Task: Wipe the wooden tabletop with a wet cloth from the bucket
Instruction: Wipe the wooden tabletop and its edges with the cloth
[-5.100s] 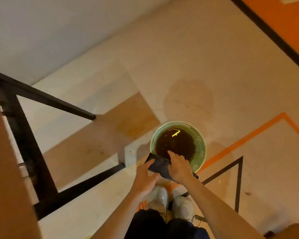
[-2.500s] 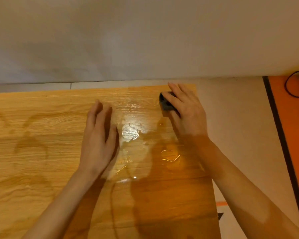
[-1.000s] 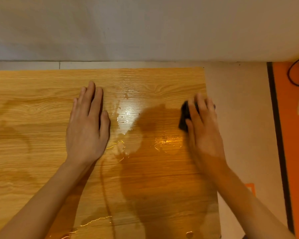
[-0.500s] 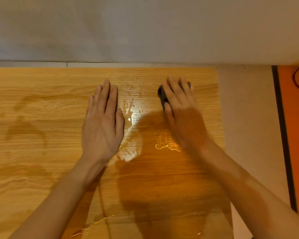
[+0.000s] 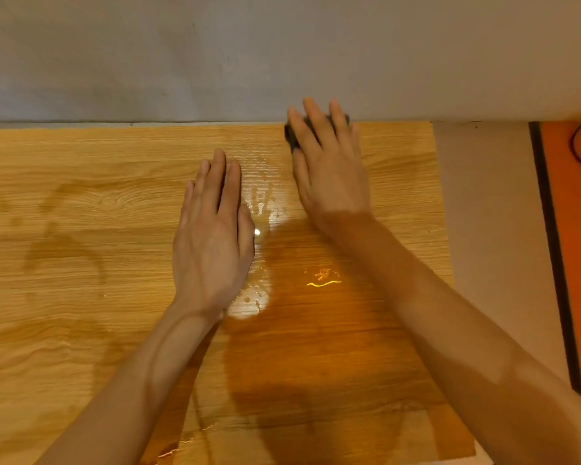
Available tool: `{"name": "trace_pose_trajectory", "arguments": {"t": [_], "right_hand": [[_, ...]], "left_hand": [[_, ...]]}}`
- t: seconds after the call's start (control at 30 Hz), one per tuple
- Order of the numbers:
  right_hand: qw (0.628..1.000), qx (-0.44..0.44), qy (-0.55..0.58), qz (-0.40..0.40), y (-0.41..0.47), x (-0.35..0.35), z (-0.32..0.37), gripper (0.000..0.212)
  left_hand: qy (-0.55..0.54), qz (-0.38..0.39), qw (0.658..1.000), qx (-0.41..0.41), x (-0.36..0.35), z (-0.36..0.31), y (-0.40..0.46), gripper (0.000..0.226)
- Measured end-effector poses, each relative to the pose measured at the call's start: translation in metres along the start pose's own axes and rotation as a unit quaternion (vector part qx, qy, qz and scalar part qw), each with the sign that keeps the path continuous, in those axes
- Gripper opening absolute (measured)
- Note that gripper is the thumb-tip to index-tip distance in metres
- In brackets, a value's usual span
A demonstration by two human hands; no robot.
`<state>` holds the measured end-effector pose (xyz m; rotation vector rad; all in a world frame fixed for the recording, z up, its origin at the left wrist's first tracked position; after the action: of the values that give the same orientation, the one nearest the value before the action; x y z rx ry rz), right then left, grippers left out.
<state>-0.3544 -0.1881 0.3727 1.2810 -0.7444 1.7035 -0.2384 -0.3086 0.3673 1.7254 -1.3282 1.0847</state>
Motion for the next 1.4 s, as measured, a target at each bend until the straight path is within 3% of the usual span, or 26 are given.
{"name": "trace_pose_trajectory", "arguments": {"t": [0.07, 0.27, 0.37, 0.47, 0.57, 0.87, 1.13, 1.27, 1.4], "right_hand": [[1.0, -0.021, -0.005, -0.001, 0.012, -0.003, 0.002, 0.047], [0.996, 0.073, -0.036, 0.038, -0.113, -0.008, 0.023, 0.05], [0.995, 0.087, -0.038, 0.018, -0.045, -0.008, 0.022, 0.047], [0.999, 0.027, -0.007, 0.023, 0.02, -0.008, 0.024, 0.047], [0.999, 0.025, -0.012, 0.019, 0.024, -0.014, 0.023, 0.047], [0.996, 0.071, -0.04, 0.022, -0.121, -0.013, 0.055, 0.047], [1.0, -0.004, -0.023, 0.02, 0.01, -0.018, 0.051, 0.046], [0.999, 0.021, -0.041, -0.006, -0.071, -0.019, 0.057, 0.045], [0.997, 0.055, -0.051, 0.021, -0.149, -0.022, 0.07, 0.045]], "left_hand": [[-0.002, 0.0, 1.0, 0.0, 0.001, 0.0, -0.001, 0.051], [-0.009, -0.011, 1.0, -0.009, 0.0, 0.001, -0.003, 0.051], [-0.015, -0.003, 1.0, -0.012, -0.001, 0.002, 0.0, 0.051], [-0.047, 0.021, 0.999, -0.005, 0.005, 0.008, 0.003, 0.052], [-0.052, 0.024, 0.998, -0.01, 0.02, 0.021, -0.012, 0.05], [-0.05, 0.028, 0.998, -0.013, 0.016, 0.036, -0.032, 0.054], [-0.047, 0.024, 0.998, -0.034, 0.015, 0.034, -0.068, 0.055], [-0.053, 0.017, 0.998, -0.039, 0.013, 0.031, -0.074, 0.055], [-0.052, 0.017, 0.998, -0.039, 0.014, 0.033, -0.071, 0.055]]}}
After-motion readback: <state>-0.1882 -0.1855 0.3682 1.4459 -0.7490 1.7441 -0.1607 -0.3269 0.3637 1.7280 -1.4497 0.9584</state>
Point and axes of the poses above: each hand's wrist, its own y-axis towards the middle knuckle, its own x-axis out of the back of the hand, z = x × y, the point moved 5 cm from there along y, towards the middle knuckle, and after that the axes turned 2 degrees about z, right-handed, at the moved point
